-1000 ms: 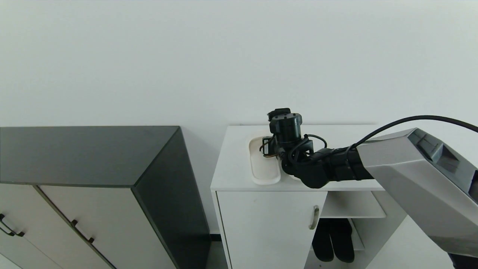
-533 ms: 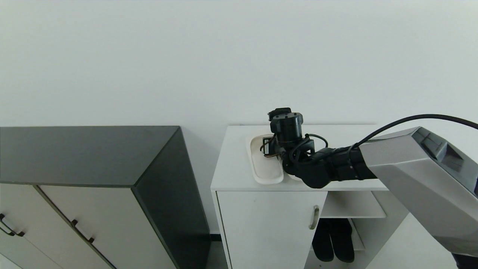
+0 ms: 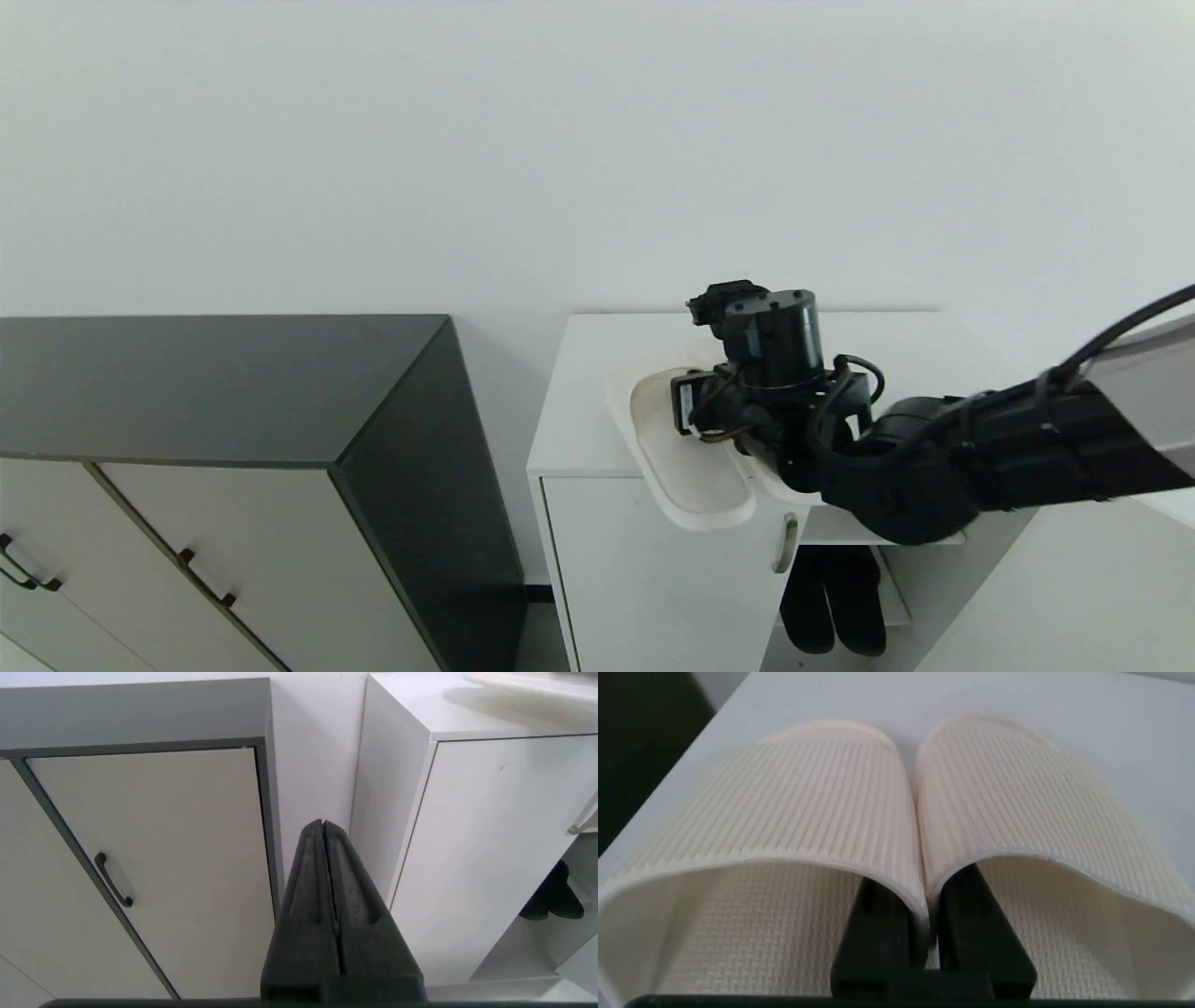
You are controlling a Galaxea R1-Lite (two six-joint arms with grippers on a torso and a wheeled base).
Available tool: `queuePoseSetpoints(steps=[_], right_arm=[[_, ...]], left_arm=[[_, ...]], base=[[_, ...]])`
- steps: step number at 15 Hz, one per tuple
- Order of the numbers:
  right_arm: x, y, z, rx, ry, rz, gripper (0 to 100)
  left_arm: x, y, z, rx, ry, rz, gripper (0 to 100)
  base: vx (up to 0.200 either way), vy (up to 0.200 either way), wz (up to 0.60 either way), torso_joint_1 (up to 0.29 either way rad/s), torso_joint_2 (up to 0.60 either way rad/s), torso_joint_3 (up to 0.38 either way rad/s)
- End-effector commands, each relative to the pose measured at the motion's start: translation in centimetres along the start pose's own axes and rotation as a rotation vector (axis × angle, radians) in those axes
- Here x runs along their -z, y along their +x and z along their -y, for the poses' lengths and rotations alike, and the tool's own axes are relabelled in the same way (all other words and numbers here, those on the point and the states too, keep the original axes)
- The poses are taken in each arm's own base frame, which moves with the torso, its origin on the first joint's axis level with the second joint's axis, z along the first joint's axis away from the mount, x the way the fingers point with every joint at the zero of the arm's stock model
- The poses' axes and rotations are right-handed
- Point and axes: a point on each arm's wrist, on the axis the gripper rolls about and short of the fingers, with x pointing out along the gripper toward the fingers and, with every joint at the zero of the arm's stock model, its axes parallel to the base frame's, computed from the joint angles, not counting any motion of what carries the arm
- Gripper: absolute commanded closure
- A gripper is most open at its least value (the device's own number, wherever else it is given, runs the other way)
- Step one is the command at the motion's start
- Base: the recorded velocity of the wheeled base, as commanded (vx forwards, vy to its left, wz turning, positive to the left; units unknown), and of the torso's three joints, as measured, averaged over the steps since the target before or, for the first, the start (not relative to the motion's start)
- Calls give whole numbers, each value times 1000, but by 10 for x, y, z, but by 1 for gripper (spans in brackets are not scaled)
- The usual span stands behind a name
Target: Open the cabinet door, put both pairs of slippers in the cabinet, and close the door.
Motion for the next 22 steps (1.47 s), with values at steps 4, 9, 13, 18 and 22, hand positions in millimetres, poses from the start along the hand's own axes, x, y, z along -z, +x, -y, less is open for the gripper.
queuePoseSetpoints(steps=[4, 9, 13, 18, 22], right_arm=[[5, -78, 22, -83, 17, 48, 100], [10, -77, 19, -87, 10, 36, 100], [8, -76, 19, -82, 15, 42, 100], [11, -77, 18, -84, 9, 35, 100], [14, -74, 17, -82, 5, 24, 100]], left_arm=[[0, 0, 0, 0, 0, 0, 100], [0, 0, 0, 0, -2, 0, 100], [0, 0, 0, -1, -17, 0, 100], [0, 0, 0, 0, -20, 0, 100], [0, 0, 0, 0, -20, 0, 100]], base=[[0, 0, 0, 0, 0, 0], [0, 0, 0, 0, 0, 0], [-100, 0, 0, 0, -1, 2], [-200, 0, 0, 1, 1, 3], [-200, 0, 0, 1, 4, 5]])
